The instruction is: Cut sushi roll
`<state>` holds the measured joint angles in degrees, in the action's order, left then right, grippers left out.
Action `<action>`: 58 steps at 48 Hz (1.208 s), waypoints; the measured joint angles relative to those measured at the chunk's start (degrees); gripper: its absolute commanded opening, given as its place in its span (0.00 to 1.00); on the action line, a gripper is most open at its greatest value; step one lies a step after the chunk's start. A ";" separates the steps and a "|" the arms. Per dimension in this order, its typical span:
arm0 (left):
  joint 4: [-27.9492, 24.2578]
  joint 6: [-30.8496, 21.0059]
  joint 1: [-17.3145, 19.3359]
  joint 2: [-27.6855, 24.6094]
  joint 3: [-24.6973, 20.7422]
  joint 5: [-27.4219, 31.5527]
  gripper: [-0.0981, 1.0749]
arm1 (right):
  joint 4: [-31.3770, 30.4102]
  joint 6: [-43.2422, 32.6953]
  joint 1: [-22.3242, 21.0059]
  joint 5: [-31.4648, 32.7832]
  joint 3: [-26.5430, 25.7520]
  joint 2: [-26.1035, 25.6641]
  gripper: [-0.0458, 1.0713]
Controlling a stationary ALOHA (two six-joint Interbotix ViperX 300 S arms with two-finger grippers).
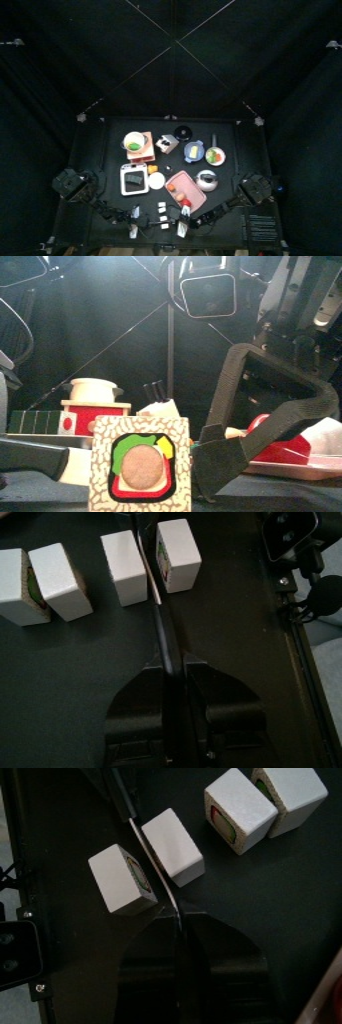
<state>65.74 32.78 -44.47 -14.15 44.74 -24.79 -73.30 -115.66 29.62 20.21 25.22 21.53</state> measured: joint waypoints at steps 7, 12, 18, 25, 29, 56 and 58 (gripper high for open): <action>-0.09 0.00 0.09 0.00 -0.53 1.67 0.39 | 0.00 0.00 0.18 -0.26 0.00 -0.09 0.23; 0.00 0.09 0.09 0.18 -0.88 2.37 0.39 | 0.09 0.00 0.44 -0.35 0.00 -0.09 0.23; -0.18 0.09 0.09 0.79 -0.79 2.46 0.39 | 0.09 0.00 0.53 -0.35 0.00 -0.35 0.23; -0.88 0.09 0.09 3.16 -0.09 2.37 0.39 | -1.05 0.00 0.44 -0.35 0.35 -2.11 0.23; -0.97 0.09 0.09 4.57 0.18 1.58 0.39 | -2.29 0.09 0.53 0.09 0.88 -3.34 0.23; -1.14 0.26 0.88 11.95 4.57 -3.08 0.39 | -7.47 0.09 0.53 3.69 2.81 -7.12 0.54; -1.23 0.26 0.88 12.74 5.10 -2.81 0.39 | -7.38 0.00 0.44 3.78 3.34 -7.38 0.58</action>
<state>64.51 33.05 -43.59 -1.41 49.83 -27.60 -80.68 -115.66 30.06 23.99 28.56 14.15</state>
